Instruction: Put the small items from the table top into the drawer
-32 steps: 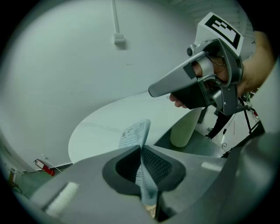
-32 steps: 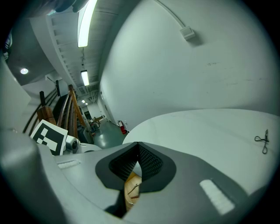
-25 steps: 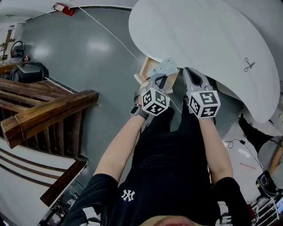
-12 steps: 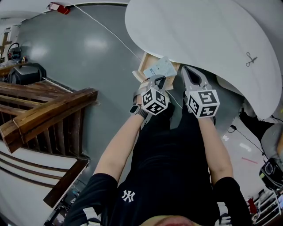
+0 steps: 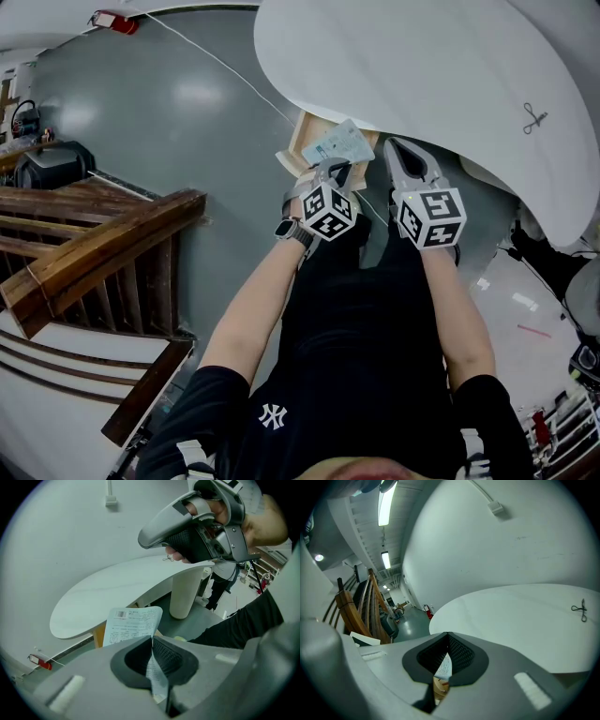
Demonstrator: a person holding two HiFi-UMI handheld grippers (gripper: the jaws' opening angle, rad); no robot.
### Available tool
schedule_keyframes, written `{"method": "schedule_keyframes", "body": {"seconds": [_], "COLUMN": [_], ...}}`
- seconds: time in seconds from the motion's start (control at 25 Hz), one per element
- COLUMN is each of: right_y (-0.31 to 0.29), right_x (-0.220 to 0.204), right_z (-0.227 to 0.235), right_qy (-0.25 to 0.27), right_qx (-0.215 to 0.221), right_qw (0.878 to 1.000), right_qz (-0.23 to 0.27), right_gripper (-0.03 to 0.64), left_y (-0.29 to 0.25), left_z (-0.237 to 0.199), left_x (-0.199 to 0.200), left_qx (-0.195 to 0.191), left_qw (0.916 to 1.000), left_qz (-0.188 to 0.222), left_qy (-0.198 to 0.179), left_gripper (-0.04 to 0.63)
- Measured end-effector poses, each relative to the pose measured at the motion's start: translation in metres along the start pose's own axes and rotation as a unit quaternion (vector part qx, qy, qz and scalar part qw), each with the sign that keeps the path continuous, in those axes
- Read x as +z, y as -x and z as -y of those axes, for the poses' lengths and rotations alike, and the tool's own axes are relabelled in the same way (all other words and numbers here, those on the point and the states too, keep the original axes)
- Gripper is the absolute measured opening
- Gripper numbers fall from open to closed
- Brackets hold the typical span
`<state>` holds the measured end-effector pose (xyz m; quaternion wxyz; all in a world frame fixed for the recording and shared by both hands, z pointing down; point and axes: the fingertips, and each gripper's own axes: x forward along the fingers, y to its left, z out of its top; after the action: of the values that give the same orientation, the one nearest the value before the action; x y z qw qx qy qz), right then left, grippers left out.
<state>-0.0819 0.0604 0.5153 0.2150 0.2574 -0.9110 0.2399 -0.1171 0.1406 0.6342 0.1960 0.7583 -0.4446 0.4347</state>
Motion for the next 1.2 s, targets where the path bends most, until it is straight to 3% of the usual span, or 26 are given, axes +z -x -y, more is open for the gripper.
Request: {"method": "schedule_keyframes", "body": {"seconds": [0.52, 0.72, 1.2], "right_y": [-0.015, -0.022, -0.017], "right_x": [-0.008, -0.010, -0.004], "right_z": [0.017, 0.022, 0.033], "right_qy": [-0.003, -0.005, -0.012], "right_qx": [-0.013, -0.013, -0.020], "right_qw": [1.000, 1.000, 1.000], "right_qz": [0.007, 0.008, 0.010], "right_gripper": [0.021, 0.021, 0.021], "left_y": [-0.037, -0.047, -0.045], "left_z": [-0.003, -0.008, -0.014], "left_x": [-0.019, -0.024, -0.008], "left_qx": [-0.020, -0.021, -0.019], "left_qw": [0.9994, 0.9992, 0.9995], "left_qz": [-0.025, -0.035, -0.021], "left_qy": [-0.011, -0.007, 0.016], "left_gripper": [0.012, 0.046, 0.046]}}
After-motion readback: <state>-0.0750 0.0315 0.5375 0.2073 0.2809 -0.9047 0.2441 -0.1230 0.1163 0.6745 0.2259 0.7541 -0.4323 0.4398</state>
